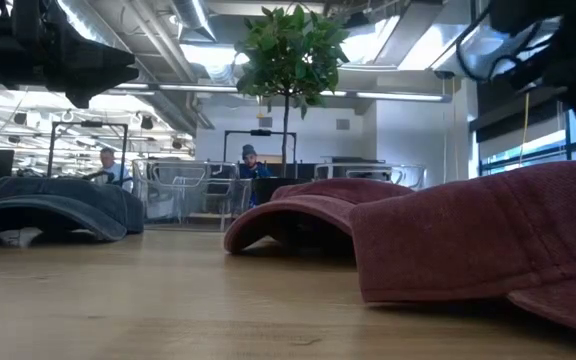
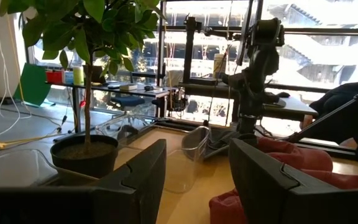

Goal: Pick & Place hat
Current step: Put the top right blue cap into the right transparent bin

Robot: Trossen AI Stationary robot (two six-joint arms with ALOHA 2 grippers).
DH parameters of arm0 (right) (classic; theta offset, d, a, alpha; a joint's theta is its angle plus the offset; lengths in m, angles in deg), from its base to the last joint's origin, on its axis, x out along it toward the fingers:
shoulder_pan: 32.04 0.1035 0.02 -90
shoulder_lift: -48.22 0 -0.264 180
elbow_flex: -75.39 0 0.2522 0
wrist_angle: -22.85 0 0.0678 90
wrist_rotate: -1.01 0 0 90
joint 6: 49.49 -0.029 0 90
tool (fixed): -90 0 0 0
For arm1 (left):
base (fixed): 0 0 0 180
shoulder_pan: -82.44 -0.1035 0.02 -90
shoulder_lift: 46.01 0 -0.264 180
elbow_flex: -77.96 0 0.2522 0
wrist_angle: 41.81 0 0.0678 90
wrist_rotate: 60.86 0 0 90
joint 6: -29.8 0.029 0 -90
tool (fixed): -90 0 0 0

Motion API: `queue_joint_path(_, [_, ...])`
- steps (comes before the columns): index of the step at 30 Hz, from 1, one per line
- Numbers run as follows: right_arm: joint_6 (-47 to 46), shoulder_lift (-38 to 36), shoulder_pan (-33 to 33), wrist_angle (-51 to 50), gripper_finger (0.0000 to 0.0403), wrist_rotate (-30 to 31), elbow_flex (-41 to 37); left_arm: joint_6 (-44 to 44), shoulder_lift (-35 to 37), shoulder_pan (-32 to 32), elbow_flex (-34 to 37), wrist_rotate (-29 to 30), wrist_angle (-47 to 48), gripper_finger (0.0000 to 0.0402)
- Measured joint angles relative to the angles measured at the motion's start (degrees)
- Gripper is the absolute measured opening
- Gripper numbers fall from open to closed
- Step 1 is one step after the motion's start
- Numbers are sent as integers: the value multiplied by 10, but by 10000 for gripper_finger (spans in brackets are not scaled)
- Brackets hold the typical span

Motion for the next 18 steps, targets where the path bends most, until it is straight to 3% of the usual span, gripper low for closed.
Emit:
queue_joint_path(4, [66,36,-46,29,198,-38,0,0,0,0,0,0,0,171])
queue_joint_path(8, [95,81,-93,30,243,-36,0,0,0,0,0,0,0,171])
queue_joint_path(11, [175,116,-121,30,267,-41,0,0,0,0,0,0,0,171])
queue_joint_path(18, [306,221,-166,50,275,-41,0,0,0,0,0,0,2,171])
